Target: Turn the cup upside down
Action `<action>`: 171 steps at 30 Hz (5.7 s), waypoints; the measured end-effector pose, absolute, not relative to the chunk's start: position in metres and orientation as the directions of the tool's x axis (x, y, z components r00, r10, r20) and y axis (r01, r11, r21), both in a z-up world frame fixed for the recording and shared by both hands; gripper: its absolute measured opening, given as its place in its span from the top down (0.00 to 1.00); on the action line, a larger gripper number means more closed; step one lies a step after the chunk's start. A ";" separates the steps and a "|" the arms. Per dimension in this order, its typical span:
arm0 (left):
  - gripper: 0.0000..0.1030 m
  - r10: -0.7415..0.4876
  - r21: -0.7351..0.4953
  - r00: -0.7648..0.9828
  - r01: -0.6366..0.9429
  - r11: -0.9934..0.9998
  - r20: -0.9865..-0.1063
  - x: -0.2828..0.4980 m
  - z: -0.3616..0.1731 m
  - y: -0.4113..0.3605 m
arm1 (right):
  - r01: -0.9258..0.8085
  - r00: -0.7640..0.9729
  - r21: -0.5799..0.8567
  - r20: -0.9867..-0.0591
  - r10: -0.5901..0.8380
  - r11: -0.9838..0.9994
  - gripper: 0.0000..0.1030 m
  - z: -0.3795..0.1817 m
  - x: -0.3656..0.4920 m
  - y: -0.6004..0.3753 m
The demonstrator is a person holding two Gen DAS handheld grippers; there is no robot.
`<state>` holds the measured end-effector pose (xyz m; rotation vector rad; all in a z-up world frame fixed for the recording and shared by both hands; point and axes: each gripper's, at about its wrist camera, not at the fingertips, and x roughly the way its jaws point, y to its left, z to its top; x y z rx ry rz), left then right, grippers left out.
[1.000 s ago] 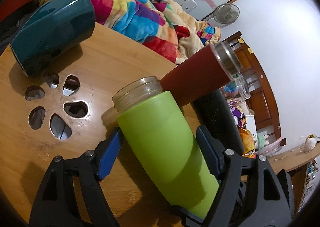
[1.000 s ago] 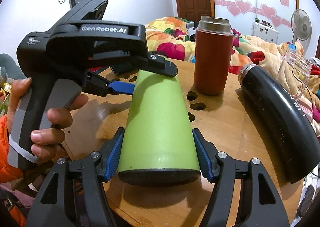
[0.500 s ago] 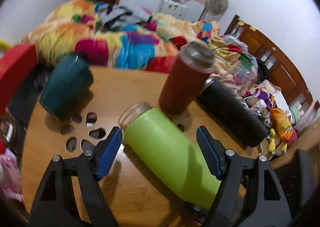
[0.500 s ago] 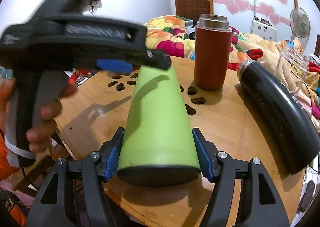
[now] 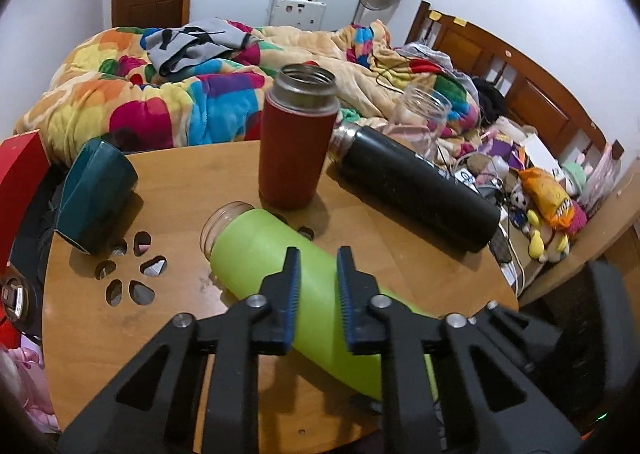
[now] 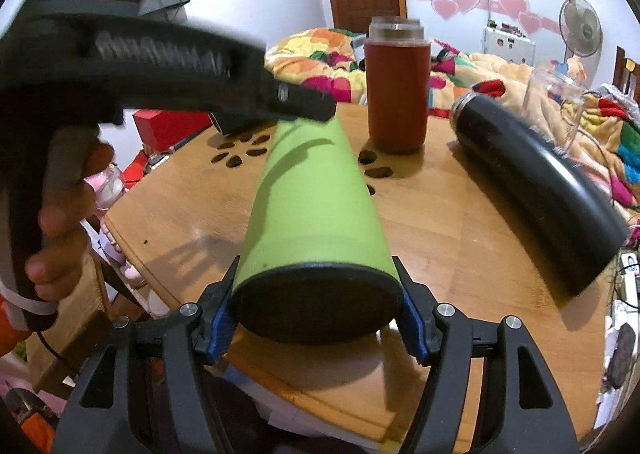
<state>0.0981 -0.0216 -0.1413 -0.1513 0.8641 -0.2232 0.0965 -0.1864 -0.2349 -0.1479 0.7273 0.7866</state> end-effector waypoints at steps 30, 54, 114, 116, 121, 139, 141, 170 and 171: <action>0.87 -0.278 -0.271 0.731 0.132 0.954 -0.624 0.068 -0.075 0.029 | -0.735 0.546 0.004 -0.588 0.596 0.678 0.39 -0.114 0.116 -0.171; 0.43 -0.191 -0.218 0.780 0.072 0.973 -0.596 0.048 -0.062 0.047 | -0.691 0.531 0.023 -0.663 0.528 0.723 0.39 -0.110 0.150 -0.133; 0.00 -0.048 -0.039 0.926 0.036 0.999 -0.374 -0.058 0.028 -0.024 | -0.454 0.795 0.159 -0.372 0.479 0.877 0.00 -0.019 0.027 -0.278; 0.00 -0.047 -0.038 0.927 0.035 0.999 -0.373 -0.059 0.028 -0.023 | -0.453 0.796 0.158 -0.371 0.478 0.877 0.00 -0.018 0.027 -0.277; 0.00 -0.049 -0.041 0.926 0.036 0.999 -0.373 -0.059 0.028 -0.022 | -0.454 0.798 0.156 -0.368 0.478 0.877 0.00 -0.016 0.026 -0.275; 0.00 -0.049 -0.044 0.926 0.035 0.998 -0.374 -0.058 0.028 -0.022 | -0.451 0.800 0.164 -0.362 0.479 0.877 0.00 -0.012 0.026 -0.279; 0.00 -0.049 -0.044 0.926 0.035 0.998 -0.375 -0.058 0.028 -0.022 | -0.452 0.799 0.166 -0.361 0.481 0.876 0.00 -0.012 0.026 -0.279; 0.00 -0.076 -0.063 0.927 0.056 0.996 -0.367 -0.059 0.033 -0.038 | -0.454 0.801 0.164 -0.355 0.481 0.876 0.00 -0.008 0.025 -0.275; 0.00 -0.076 -0.066 0.926 0.056 0.996 -0.368 -0.059 0.033 -0.039 | -0.454 0.801 0.164 -0.355 0.482 0.876 0.00 -0.009 0.025 -0.276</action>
